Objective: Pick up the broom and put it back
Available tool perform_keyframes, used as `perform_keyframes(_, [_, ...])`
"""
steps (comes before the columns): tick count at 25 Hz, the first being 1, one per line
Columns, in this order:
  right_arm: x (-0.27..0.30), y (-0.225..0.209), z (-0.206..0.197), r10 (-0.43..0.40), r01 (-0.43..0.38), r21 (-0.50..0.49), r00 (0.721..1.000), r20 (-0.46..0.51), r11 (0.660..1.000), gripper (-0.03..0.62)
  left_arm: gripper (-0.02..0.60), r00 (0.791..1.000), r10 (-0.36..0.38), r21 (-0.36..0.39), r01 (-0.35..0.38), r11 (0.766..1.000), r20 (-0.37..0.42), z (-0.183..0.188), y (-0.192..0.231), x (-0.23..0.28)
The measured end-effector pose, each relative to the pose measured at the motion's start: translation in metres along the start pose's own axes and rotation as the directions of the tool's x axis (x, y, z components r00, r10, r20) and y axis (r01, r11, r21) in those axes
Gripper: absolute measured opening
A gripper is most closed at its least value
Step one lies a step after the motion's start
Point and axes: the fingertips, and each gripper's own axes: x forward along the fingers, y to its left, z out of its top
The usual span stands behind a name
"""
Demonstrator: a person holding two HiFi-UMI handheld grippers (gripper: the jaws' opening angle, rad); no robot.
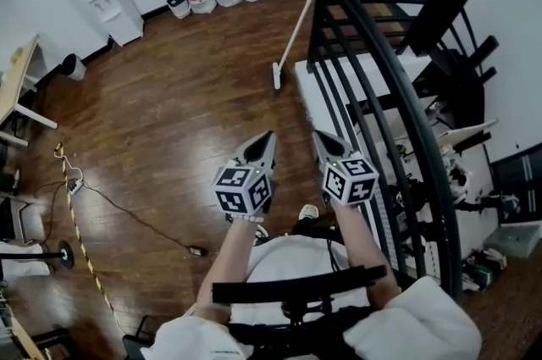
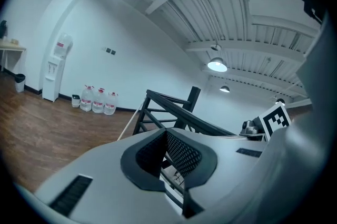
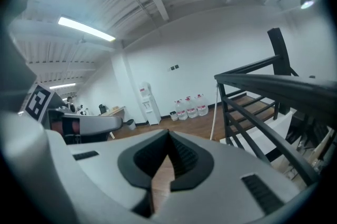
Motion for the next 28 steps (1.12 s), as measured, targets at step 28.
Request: perform_keyframes(28, [0.013, 0.010, 0.014, -0.040, 0.041, -0.039, 0.999, 0.018, 0.998, 0.006, -0.006, 0.999, -0.042, 0.008, 0.041, 0.999, 0.027, 0.020, 0.013, -0.002])
